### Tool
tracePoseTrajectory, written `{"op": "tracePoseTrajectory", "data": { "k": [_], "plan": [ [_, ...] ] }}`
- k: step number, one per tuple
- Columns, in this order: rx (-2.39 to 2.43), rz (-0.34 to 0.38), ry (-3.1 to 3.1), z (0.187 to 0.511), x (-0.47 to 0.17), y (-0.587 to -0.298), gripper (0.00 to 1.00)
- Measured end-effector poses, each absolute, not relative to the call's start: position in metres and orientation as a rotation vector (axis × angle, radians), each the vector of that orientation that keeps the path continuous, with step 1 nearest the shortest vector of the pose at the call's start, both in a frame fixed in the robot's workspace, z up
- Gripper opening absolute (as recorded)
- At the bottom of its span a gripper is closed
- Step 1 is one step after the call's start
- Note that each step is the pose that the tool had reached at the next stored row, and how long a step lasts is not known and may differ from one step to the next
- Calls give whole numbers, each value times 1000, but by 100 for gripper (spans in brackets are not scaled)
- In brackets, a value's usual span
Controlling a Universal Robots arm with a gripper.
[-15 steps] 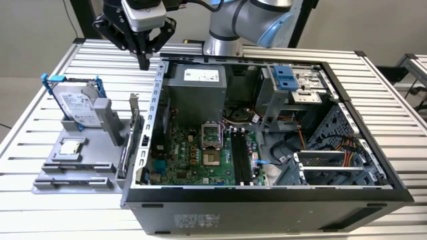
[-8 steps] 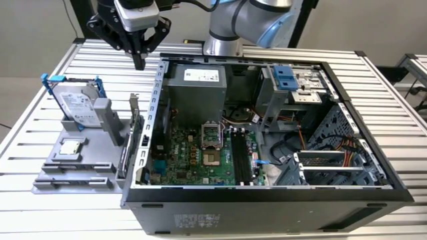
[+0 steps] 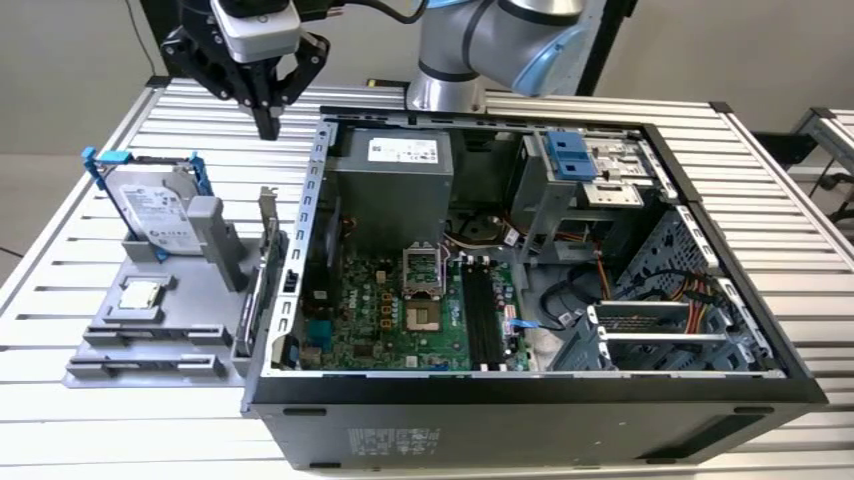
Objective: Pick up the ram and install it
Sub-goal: 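Reach for the ram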
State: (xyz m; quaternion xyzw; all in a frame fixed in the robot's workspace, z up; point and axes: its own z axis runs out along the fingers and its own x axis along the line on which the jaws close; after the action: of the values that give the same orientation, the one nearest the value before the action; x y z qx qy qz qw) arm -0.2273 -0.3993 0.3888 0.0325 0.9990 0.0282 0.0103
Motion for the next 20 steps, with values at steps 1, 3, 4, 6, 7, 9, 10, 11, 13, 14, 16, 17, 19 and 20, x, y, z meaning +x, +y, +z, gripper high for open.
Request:
{"op": "tracePoseTrajectory", "data": {
  "k": [1, 3, 4, 6, 7, 9, 10, 11, 13, 14, 16, 17, 19, 20],
  "plan": [
    [101, 88, 3118, 389, -228, -399, 0],
    [101, 88, 3118, 389, -232, -399, 0],
    [101, 88, 3118, 389, -233, -399, 0],
    [101, 88, 3118, 389, -235, -399, 0],
    [101, 88, 3118, 389, -236, -399, 0],
    [101, 88, 3118, 389, -238, -399, 0],
    [101, 88, 3118, 389, -239, -399, 0],
    [101, 88, 3118, 389, -240, -399, 0],
    [101, 88, 3118, 389, -242, -399, 0],
    [101, 88, 3118, 389, -243, -399, 0],
    [101, 88, 3118, 389, -245, -399, 0],
    [101, 88, 3118, 389, -246, -399, 0],
    [101, 88, 3118, 389, -248, -399, 0],
    [101, 88, 3118, 389, -249, -399, 0]
  ]
}}
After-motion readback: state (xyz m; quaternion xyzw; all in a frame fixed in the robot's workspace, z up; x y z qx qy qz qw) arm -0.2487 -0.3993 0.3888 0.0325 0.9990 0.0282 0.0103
